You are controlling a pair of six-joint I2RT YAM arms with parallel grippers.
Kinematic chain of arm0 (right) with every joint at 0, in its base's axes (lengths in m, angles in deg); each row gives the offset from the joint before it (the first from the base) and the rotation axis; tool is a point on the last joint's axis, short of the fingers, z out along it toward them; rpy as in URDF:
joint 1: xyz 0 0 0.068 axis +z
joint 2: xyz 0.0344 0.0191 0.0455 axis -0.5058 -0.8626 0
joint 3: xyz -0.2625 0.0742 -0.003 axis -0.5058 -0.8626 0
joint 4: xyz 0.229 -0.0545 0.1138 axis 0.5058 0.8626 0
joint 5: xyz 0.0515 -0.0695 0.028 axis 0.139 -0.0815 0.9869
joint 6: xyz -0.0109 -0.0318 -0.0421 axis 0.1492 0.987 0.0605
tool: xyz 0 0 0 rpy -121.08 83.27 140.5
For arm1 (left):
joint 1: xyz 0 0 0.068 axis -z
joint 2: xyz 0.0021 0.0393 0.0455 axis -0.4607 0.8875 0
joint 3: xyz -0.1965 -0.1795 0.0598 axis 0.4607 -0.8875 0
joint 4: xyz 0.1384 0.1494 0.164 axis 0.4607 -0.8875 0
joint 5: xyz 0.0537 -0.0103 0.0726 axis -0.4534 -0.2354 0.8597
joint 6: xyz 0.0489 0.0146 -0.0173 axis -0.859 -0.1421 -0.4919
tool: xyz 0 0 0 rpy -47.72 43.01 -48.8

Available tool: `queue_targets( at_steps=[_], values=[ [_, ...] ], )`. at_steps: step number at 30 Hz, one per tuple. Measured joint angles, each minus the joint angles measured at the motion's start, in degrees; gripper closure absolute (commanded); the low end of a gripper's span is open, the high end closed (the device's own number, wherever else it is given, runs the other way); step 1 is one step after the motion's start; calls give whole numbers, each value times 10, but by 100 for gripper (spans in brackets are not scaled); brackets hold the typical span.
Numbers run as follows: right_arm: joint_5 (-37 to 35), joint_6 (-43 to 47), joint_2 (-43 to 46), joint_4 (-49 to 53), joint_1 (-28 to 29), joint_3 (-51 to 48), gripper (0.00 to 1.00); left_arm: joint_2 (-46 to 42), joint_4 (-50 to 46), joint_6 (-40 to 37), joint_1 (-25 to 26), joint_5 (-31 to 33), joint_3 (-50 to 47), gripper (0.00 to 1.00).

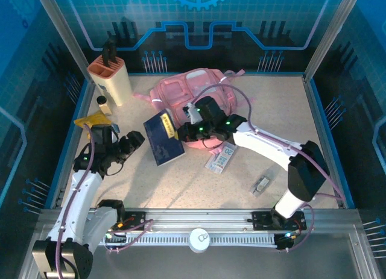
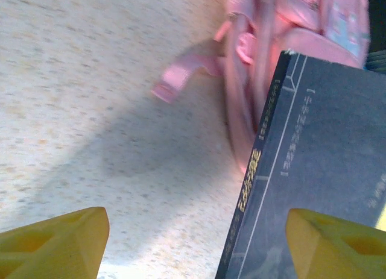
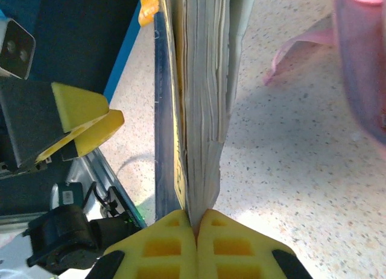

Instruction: Pack the student bag

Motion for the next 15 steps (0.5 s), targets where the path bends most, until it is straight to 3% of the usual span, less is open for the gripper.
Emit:
queue_targets(
  at_steps=[6, 15],
  values=[
    [58, -35, 59, -40, -55, -69, 100, 28, 112, 9, 13, -94, -12, 25],
    [121, -97, 82, -117, -85, -110, 100, 94, 275, 65, 90, -147, -29, 36]
  ],
)
